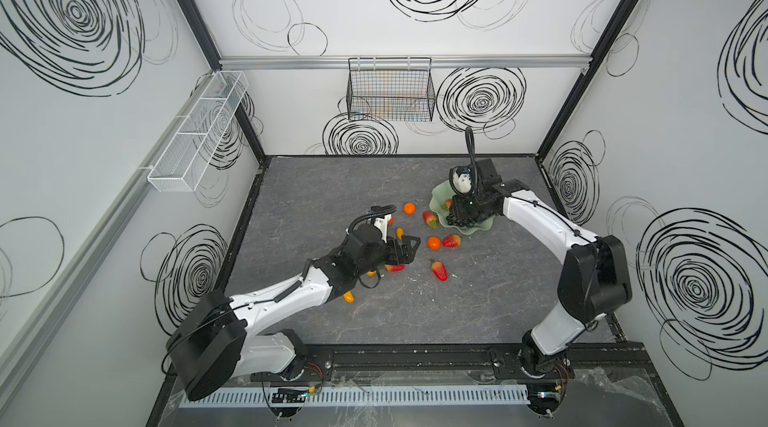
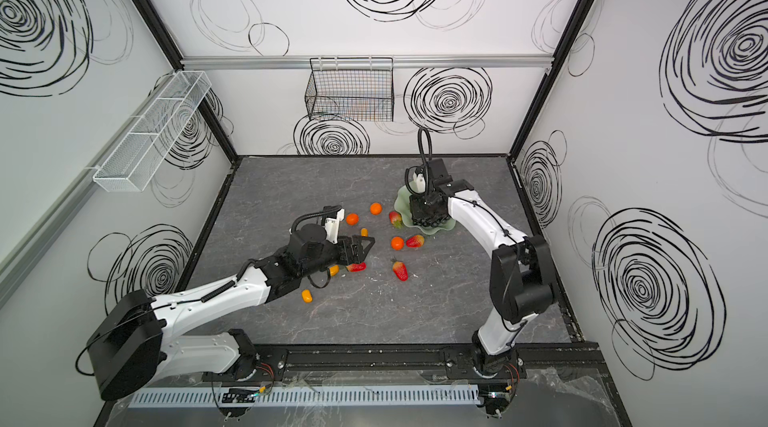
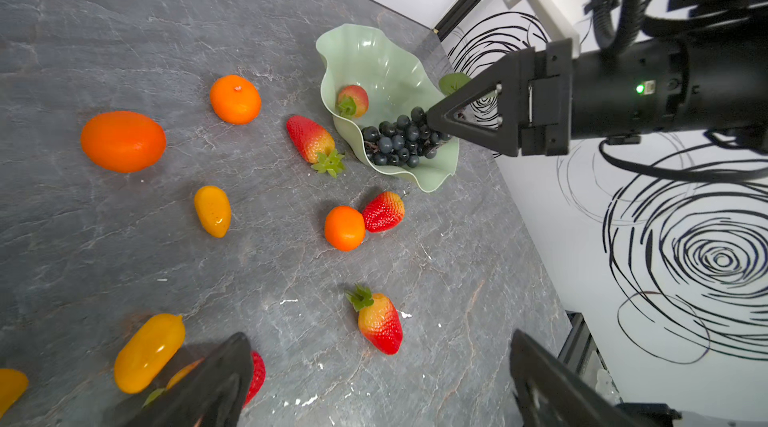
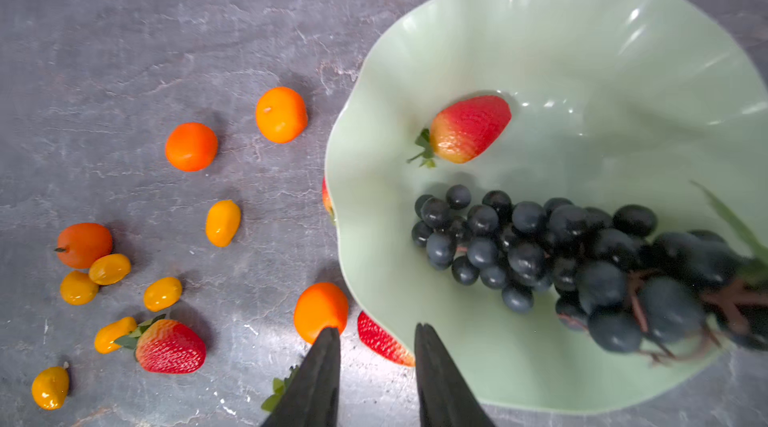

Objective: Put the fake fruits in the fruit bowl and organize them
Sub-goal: 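Move the right gripper to the small strawberry near the orange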

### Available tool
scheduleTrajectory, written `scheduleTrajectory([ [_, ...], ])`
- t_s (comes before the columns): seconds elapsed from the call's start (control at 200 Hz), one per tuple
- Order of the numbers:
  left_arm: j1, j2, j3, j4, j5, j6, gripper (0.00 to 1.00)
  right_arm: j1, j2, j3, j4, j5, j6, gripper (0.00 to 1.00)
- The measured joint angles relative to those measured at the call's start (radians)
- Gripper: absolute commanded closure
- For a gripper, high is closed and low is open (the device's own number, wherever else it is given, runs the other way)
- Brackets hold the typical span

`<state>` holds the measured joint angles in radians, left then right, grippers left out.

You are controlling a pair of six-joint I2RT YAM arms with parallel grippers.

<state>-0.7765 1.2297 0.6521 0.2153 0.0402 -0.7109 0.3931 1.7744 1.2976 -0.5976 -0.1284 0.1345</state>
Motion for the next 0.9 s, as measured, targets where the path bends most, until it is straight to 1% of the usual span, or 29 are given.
scheduleTrajectory([
  [0.2,-0.049,-0.119,-0.101,-0.05,-0.046,0.0,0.01,0.109,-0.134,-0.124,0.003,0.05,0.031,0.64],
  [0.365,-0.066,-0.181,-0.185,-0.067,-0.07,-0.016,0.0,0.206,-0.181,-0.201,0.002,0.07,0.051,0.64],
  [0.58,-0.068,-0.196,-0.257,-0.053,-0.078,-0.058,0.01,0.304,-0.159,-0.239,0.002,0.085,0.068,0.64],
  [0.63,-0.068,-0.196,-0.277,-0.04,-0.077,-0.071,0.01,0.319,-0.141,-0.239,0.002,0.085,0.071,0.62],
  [0.896,-0.054,-0.195,-0.337,0.046,-0.06,-0.136,0.01,0.338,-0.018,-0.235,-0.002,0.099,0.072,0.61],
])
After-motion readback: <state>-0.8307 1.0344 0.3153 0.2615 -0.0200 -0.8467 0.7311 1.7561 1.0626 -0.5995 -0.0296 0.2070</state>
